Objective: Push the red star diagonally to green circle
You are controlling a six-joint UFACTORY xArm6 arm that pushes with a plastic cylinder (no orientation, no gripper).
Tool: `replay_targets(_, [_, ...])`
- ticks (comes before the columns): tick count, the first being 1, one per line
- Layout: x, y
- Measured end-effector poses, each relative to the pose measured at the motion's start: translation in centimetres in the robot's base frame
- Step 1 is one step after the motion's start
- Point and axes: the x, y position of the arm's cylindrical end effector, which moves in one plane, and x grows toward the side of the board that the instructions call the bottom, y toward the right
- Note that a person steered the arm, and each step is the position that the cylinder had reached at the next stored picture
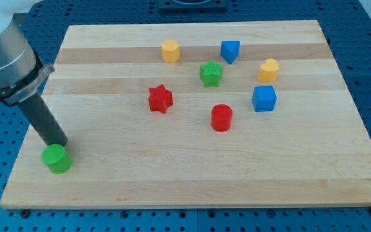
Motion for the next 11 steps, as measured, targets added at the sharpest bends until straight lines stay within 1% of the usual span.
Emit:
replay_targets(1, [-1.5, 1.2])
replay_targets(3, [-12.1, 11.0])
replay_targets(4, [-15.0, 13.8])
replay_targets(6, [-13.7, 18.8])
replay_targets(8, [-13.7, 23.7])
replay_targets(9, [-13.3, 23.4])
replay_targets(11, [-9.8, 17.7])
